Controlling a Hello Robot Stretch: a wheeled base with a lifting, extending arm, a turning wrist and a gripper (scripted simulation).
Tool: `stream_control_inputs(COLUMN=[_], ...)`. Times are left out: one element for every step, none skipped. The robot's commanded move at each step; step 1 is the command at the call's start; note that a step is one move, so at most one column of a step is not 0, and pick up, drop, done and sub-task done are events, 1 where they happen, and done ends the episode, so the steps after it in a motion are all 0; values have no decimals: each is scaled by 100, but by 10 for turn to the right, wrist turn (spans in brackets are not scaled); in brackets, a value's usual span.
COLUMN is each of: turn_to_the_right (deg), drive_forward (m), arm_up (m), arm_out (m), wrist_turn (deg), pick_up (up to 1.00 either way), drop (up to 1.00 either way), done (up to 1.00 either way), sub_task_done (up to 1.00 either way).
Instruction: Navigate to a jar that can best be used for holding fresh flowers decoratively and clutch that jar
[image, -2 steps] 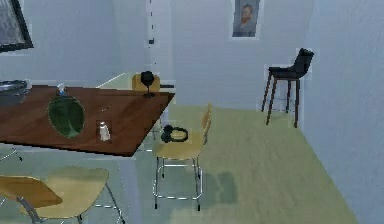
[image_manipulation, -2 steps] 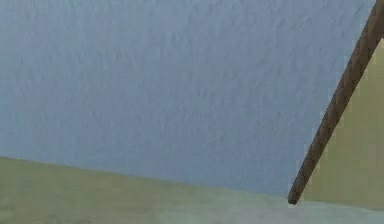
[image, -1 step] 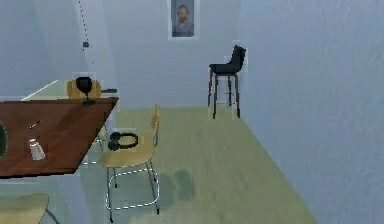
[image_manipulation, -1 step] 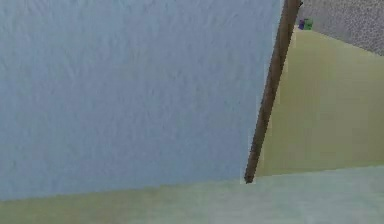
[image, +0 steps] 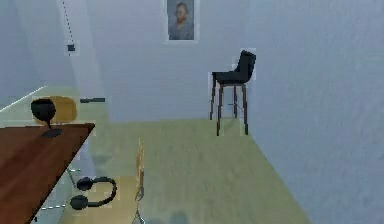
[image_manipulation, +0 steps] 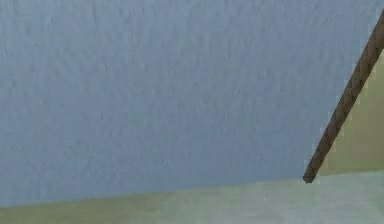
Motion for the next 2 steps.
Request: stream_control_inputs(turn_to_the_right=[-450,-450], drive_forward=[0,0], arm_up=[0,0], arm_out=[0,0], wrist_turn=[0,0], pick_up=[0,0], drop=[0,0], done=[0,0], sub_task_done=[0,0])
